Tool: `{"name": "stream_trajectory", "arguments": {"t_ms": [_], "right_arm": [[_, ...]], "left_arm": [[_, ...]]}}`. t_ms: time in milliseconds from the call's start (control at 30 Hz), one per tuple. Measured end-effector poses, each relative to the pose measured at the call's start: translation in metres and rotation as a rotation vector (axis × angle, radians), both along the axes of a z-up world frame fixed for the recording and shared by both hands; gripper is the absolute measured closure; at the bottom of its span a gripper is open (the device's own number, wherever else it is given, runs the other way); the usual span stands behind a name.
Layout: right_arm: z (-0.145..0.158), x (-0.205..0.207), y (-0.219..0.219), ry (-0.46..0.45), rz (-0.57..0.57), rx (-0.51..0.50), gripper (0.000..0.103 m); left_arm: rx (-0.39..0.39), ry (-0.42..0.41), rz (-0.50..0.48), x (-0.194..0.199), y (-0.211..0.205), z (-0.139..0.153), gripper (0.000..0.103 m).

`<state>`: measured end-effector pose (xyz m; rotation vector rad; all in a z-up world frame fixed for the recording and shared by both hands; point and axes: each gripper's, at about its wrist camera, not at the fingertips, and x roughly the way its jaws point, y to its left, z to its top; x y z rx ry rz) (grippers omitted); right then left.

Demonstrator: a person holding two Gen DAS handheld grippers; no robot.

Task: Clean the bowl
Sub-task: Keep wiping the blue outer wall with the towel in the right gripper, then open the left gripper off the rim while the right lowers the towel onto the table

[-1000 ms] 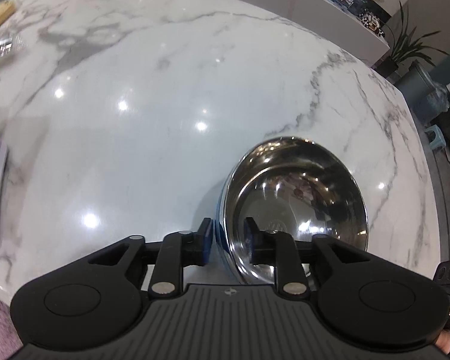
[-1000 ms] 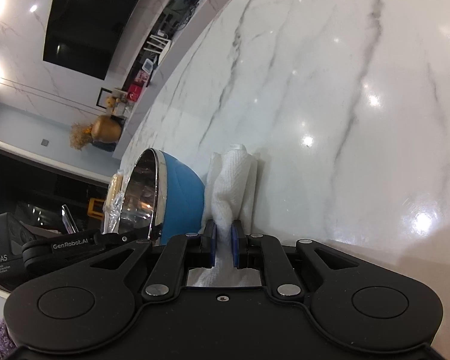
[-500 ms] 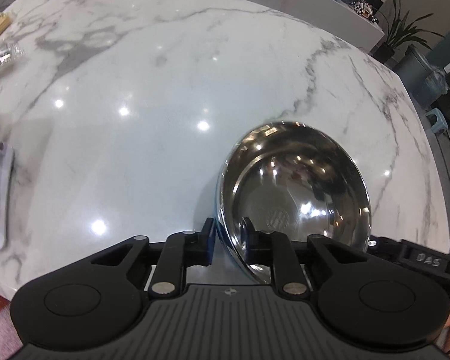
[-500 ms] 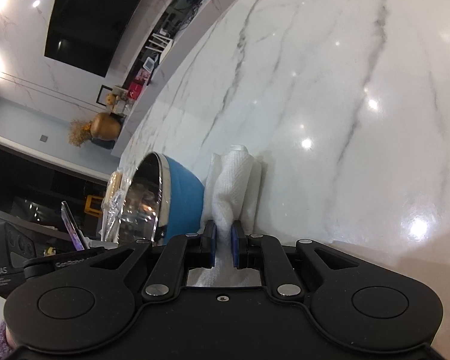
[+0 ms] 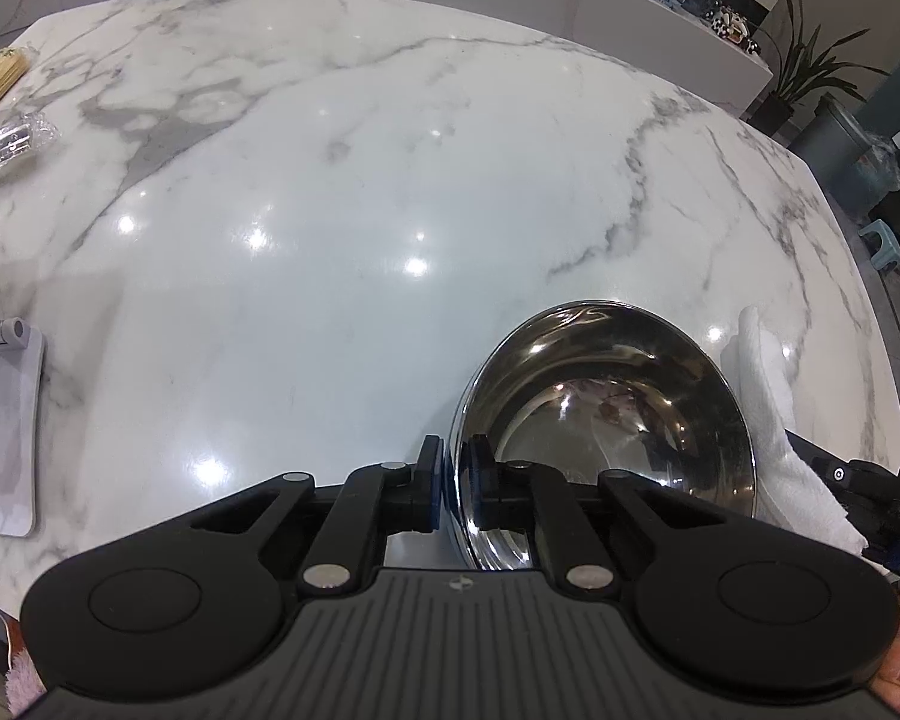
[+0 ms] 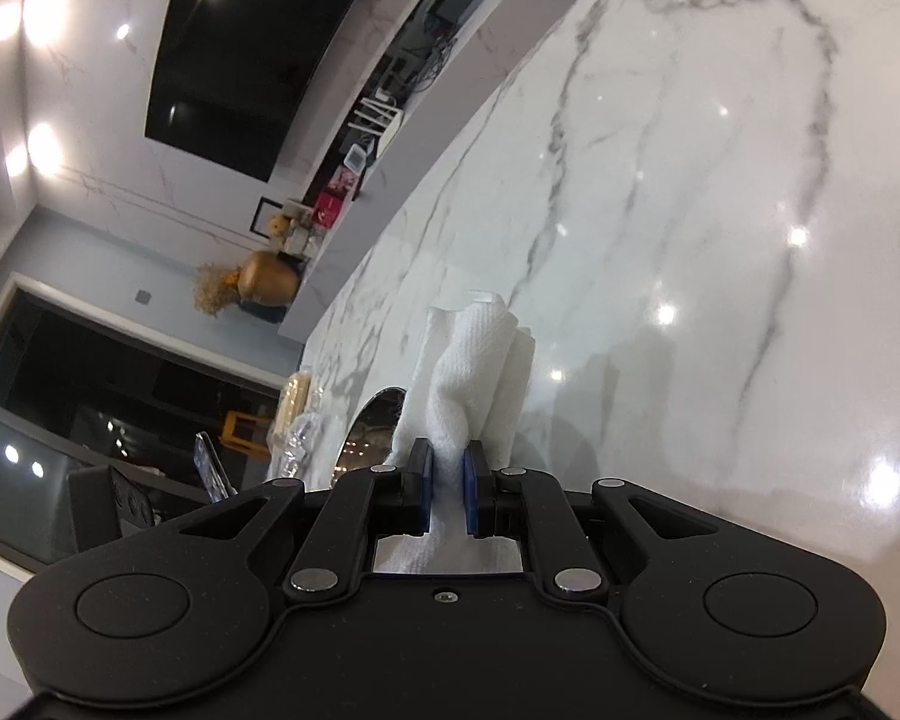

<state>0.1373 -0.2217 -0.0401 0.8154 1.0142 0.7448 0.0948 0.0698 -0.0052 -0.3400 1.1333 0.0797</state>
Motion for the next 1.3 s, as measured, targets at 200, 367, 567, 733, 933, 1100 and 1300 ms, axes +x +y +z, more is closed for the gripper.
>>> {"name": "stream_trajectory", "arguments": {"t_ms": [200,367,567,733,933,1100,1300], "right_arm": [[-0.012,-0.002,0.001,0.028,-0.001,-0.04,0.093],[-0.027,-0.005,0.01,0.072,0.001,-0.074,0.093],[-0.036,-0.006,0.02,0.085,0.012,-0.101,0.093],[-0.031,-0.007,0.023,0.067,0.019,-0.122,0.093],[-0.011,-0.008,0.017,0.01,-0.007,-0.158,0.093],[0.012,-0.009,0.014,-0.079,-0.025,-0.324,0.093],[0.026,-0.015,0.026,-0.175,-0.011,-0.559,0.093]], "left_arm": [[0.007,0.0,0.002,0.001,-0.001,0.0,0.095],[0.01,0.0,0.005,0.001,-0.002,0.0,0.095],[0.012,0.001,0.006,0.001,-0.001,-0.001,0.095],[0.005,0.0,0.009,0.0,0.001,0.0,0.095],[0.006,-0.018,0.004,-0.005,0.0,0.008,0.087],[0.022,-0.049,-0.008,-0.01,-0.004,0.018,0.081],[0.058,-0.075,-0.006,-0.013,-0.004,0.026,0.072]]}}
